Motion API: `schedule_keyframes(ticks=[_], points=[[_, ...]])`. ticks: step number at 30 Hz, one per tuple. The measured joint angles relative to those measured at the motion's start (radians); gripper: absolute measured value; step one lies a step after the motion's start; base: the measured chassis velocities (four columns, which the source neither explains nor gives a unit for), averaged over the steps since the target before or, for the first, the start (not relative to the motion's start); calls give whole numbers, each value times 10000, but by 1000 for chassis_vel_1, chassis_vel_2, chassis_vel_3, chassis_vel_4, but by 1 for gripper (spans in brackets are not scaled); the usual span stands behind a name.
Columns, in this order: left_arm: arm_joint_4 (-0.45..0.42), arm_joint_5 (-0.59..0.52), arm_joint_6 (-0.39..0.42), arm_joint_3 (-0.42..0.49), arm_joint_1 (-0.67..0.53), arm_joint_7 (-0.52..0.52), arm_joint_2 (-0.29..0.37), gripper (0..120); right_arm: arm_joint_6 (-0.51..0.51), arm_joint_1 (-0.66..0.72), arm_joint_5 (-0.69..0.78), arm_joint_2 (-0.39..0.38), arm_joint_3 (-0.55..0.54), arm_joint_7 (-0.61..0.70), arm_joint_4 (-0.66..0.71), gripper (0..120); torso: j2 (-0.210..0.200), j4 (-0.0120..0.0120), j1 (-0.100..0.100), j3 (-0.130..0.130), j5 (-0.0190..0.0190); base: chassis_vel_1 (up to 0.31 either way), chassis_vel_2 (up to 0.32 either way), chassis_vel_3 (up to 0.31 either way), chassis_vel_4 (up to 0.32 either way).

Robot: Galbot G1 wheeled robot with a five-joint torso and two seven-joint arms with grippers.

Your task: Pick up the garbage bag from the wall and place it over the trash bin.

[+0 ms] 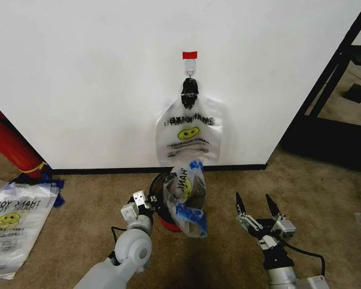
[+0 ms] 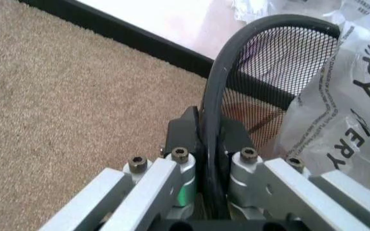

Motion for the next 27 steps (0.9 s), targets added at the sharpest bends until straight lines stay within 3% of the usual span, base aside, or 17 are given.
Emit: schedule_keyframes(ticks=[3, 8, 10, 16, 18, 23, 27], points=[[-10, -51, 90, -3, -4, -46, -7, 3, 2, -5, -21, 3, -3, 0, 5, 100, 0, 0, 0, 0, 1, 0, 0, 0, 0], [-669, -529, 598, -209, 122, -137, 238, 22, -43, 61, -40, -39, -12, 12, 48, 100, -1, -4, 2, 4, -6, 0, 0, 0, 0], [-719, -534, 624, -221, 136, -132, 269, 24, -47, 66, -41, -41, -15, 13, 48, 100, -1, -4, 2, 3, -6, 0, 0, 0, 0], [-1690, -289, 953, -728, 384, -12, 1295, 52, -76, 165, -51, -9, -135, 33, 28, 100, -1, -2, 1, 3, -6, 0, 0, 0, 0], [-1770, -243, 958, -776, 395, 6, 1360, 53, -76, 173, -53, -6, -140, 32, 24, 100, -1, -1, 2, 3, -6, 0, 0, 0, 0], [-2824, 342, 973, -1209, 552, 275, 1848, 77, -52, 174, -106, 76, -147, 38, 16, 100, -1, 0, 2, 2, -4, 0, 0, 0, 0], [-3507, 588, 978, -1240, 472, 521, 2179, 88, -34, 128, -163, 110, -123, 58, 15, 100, -1, 0, 1, 2, -5, 0, 0, 0, 0]])
